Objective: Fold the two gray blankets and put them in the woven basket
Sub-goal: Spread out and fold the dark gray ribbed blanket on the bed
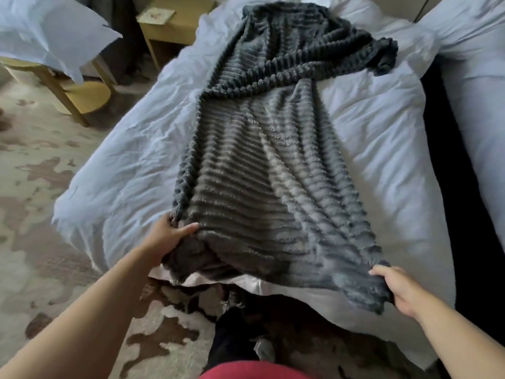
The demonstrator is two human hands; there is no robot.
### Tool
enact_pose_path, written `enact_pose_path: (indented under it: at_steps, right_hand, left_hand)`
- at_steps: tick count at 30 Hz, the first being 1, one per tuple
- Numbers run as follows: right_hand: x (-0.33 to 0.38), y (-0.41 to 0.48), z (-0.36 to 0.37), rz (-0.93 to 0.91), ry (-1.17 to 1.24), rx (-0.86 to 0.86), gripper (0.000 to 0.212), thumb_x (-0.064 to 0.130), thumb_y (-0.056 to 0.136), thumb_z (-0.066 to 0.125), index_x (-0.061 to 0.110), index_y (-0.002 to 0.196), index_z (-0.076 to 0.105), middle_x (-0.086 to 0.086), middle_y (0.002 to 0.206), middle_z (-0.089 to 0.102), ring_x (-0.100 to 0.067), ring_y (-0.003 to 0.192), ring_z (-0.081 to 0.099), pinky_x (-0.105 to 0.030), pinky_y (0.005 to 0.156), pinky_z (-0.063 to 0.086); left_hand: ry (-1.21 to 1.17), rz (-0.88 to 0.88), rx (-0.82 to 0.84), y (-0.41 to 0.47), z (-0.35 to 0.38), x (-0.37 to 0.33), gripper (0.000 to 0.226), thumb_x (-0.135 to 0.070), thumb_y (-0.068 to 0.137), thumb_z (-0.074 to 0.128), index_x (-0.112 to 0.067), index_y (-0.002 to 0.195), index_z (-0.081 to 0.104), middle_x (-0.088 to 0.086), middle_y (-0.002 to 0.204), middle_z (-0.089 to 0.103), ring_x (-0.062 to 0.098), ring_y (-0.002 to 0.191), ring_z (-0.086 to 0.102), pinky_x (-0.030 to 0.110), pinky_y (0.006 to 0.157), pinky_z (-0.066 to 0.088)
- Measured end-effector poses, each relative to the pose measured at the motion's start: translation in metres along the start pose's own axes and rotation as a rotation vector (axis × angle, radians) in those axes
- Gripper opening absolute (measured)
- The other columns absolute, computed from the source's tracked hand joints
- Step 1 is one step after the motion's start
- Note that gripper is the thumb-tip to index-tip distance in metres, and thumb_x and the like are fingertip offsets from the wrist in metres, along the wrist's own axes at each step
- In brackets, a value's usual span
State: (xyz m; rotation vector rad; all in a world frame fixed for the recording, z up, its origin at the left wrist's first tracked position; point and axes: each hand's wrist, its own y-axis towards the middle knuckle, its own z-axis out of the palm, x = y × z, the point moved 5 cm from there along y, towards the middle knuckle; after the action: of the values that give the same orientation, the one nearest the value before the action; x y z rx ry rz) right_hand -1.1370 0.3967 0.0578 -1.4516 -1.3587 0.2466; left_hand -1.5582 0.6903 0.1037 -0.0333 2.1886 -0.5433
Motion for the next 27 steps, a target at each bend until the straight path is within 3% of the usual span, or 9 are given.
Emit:
enact_pose_path:
  at_steps: [2,4,9,12,14,18,20,23,27]
  right_hand:
    - [-0.008,-0.008,-0.012,-0.050,0.047,-0.090,0.012,0.007,0.084,0.057,-0.001,0.093,0.059,-0.022,0.089,0.063,-0.036,0.080,0.062,-0.040,0.071,0.046]
    - [-0.016,-0.013,-0.025,-0.083,0.105,-0.204,0.015,0.010,0.087,0.054,-0.002,0.094,0.058,-0.022,0.083,0.062,-0.033,0.071,0.061,-0.038,0.066,0.048]
    - [-0.056,-0.022,-0.066,0.053,0.010,-0.431,0.026,0.014,0.088,0.054,-0.010,0.098,0.051,-0.026,0.101,0.059,-0.042,0.082,0.059,-0.050,0.076,0.050]
    - [-0.081,-0.030,-0.063,0.162,-0.004,-0.333,0.029,0.008,0.090,0.054,-0.013,0.109,0.052,-0.027,0.107,0.060,-0.044,0.094,0.060,-0.049,0.078,0.050]
    - [-0.086,-0.037,-0.046,0.160,-0.008,-0.221,0.033,0.008,0.094,0.051,-0.012,0.120,0.052,-0.028,0.114,0.060,-0.044,0.098,0.060,-0.048,0.078,0.049]
    - [-0.062,-0.059,-0.010,0.113,0.165,0.058,0.037,0.027,0.093,0.062,-0.004,0.114,0.060,-0.025,0.112,0.065,-0.039,0.097,0.063,-0.048,0.075,0.053]
    - [-0.044,-0.066,-0.005,0.093,0.205,0.166,0.040,0.037,0.087,0.067,0.002,0.107,0.063,-0.020,0.106,0.068,-0.036,0.096,0.065,-0.046,0.074,0.054]
    - [-0.035,-0.065,-0.004,0.057,0.173,0.247,0.036,0.027,0.086,0.070,0.002,0.111,0.064,-0.019,0.100,0.072,-0.035,0.091,0.068,-0.042,0.070,0.055]
    - [-0.087,-0.045,-0.007,0.165,-0.012,0.161,0.052,0.018,0.085,0.071,-0.001,0.129,0.053,-0.020,0.129,0.058,-0.037,0.115,0.057,-0.049,0.102,0.043]
  left_hand:
    - [0.122,-0.007,0.104,-0.018,0.000,-0.006,0.030,-0.012,0.070,0.078,-0.019,0.095,0.064,0.002,0.082,0.069,0.016,0.077,0.063,0.026,0.065,0.050]
    - [0.202,-0.064,0.126,-0.033,-0.002,0.001,0.034,-0.003,0.069,0.068,-0.017,0.098,0.061,0.006,0.082,0.066,0.018,0.075,0.060,0.025,0.061,0.046]
    - [0.312,-0.312,-0.112,-0.062,-0.038,0.048,0.016,-0.005,0.075,0.059,-0.001,0.089,0.066,0.021,0.082,0.066,0.033,0.078,0.062,0.031,0.067,0.048]
    - [0.353,-0.418,-0.179,-0.086,-0.039,0.071,0.011,-0.006,0.078,0.057,0.003,0.083,0.062,0.024,0.084,0.064,0.035,0.078,0.060,0.030,0.066,0.046]
    - [0.217,-0.440,-0.155,-0.099,-0.021,0.075,0.015,-0.005,0.082,0.054,0.006,0.090,0.061,0.022,0.081,0.061,0.034,0.076,0.058,0.031,0.067,0.049]
    - [-0.229,-0.483,-0.002,-0.111,0.016,0.040,0.023,-0.021,0.086,0.068,-0.001,0.094,0.059,0.011,0.069,0.064,0.024,0.059,0.062,0.023,0.045,0.045]
    - [-0.394,-0.466,0.117,-0.109,0.023,0.018,0.038,-0.035,0.082,0.073,0.000,0.089,0.061,0.013,0.067,0.071,0.026,0.056,0.069,0.027,0.043,0.051]
    - [-0.417,-0.417,0.239,-0.104,0.026,0.012,0.033,-0.023,0.075,0.079,-0.001,0.097,0.066,0.018,0.080,0.074,0.029,0.067,0.072,0.034,0.050,0.056]
    - [-0.232,-0.608,0.114,-0.111,0.032,0.069,0.022,0.000,0.080,0.066,0.006,0.100,0.059,0.022,0.076,0.066,0.027,0.051,0.066,0.034,0.043,0.054]
